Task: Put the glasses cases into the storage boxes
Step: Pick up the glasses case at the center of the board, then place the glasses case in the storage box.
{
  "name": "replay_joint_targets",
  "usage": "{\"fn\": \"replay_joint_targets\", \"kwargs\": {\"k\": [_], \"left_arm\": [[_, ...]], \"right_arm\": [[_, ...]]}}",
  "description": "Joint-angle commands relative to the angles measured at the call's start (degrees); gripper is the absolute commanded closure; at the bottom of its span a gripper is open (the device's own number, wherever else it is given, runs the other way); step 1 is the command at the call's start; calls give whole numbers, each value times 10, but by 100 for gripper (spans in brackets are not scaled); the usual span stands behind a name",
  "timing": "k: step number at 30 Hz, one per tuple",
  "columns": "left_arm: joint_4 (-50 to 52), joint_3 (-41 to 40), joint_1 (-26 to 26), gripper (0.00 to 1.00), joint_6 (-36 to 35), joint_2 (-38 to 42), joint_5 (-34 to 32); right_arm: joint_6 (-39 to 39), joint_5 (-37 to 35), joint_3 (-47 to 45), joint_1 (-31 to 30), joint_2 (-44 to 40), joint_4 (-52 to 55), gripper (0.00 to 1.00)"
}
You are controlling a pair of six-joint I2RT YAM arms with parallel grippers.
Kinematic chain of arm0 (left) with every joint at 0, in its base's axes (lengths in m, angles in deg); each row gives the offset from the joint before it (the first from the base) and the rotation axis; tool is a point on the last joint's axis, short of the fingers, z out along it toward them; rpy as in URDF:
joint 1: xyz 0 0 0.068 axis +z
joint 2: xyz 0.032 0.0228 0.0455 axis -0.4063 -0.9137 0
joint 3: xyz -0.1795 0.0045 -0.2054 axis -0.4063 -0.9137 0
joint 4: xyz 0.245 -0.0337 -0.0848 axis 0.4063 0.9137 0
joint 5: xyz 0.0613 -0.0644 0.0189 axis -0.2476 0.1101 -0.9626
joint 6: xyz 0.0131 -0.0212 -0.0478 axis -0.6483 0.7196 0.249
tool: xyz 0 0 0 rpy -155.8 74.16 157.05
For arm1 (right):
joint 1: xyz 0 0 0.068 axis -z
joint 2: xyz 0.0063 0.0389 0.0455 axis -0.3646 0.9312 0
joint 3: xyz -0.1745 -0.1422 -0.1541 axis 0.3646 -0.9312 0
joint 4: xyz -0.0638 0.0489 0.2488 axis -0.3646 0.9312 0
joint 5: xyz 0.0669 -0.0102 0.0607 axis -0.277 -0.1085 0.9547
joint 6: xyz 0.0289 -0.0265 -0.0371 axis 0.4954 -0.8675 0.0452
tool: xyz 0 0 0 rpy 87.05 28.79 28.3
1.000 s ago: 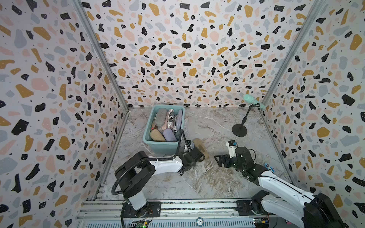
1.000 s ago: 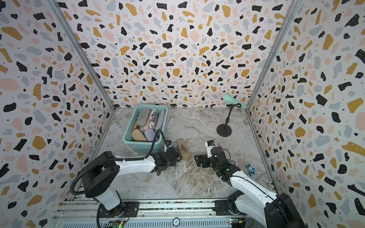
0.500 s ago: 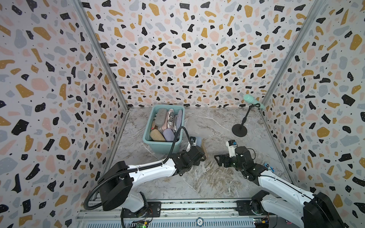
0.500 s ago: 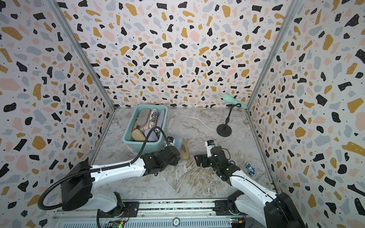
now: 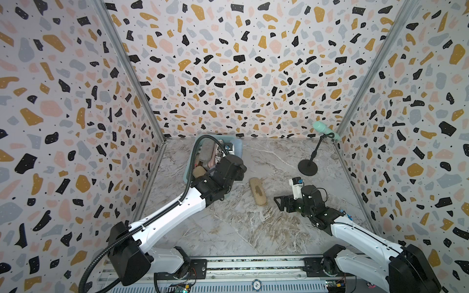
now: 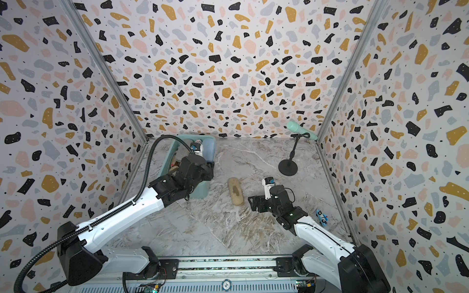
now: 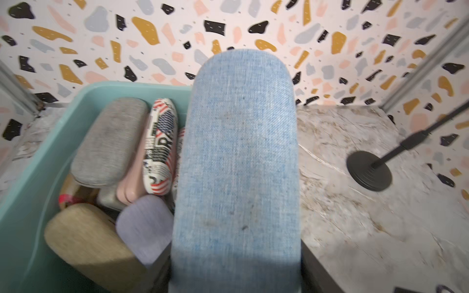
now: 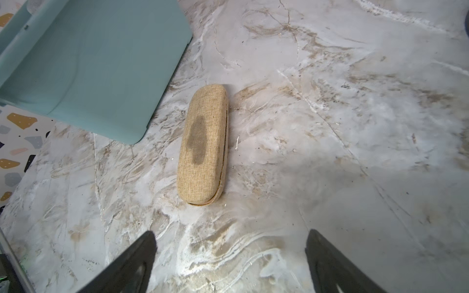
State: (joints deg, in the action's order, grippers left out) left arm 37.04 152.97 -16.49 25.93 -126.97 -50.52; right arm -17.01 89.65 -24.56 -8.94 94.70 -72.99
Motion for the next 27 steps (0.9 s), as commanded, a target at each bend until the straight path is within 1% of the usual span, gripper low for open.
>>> {"fn": "replay_joint_targets", "kwargs": {"k": [1, 5, 8, 16, 20, 23, 27], "left_arm": [[-5, 17, 49, 48, -36, -14, 32], [-16, -7, 90, 48, -21, -39, 44], [-33, -40, 114, 48, -7, -51, 72], [-37, -60, 119, 46, -2, -96, 141], [-35, -65, 118, 41, -1, -96, 159], [-27, -65, 118, 35, -8, -90, 163], [-15, -56, 118, 24, -14, -78, 164]], "right_arm": [[8, 9, 21, 1, 0, -1, 7], [12, 10, 17, 0, -7, 6, 7], [14, 5, 4, 0, -19, 4, 7], [14, 6, -2, 0, -6, -2, 7], [14, 6, -1, 0, -3, -7, 7], [15, 6, -6, 1, 1, -10, 7], [15, 7, -10, 0, 0, -14, 7]]}}
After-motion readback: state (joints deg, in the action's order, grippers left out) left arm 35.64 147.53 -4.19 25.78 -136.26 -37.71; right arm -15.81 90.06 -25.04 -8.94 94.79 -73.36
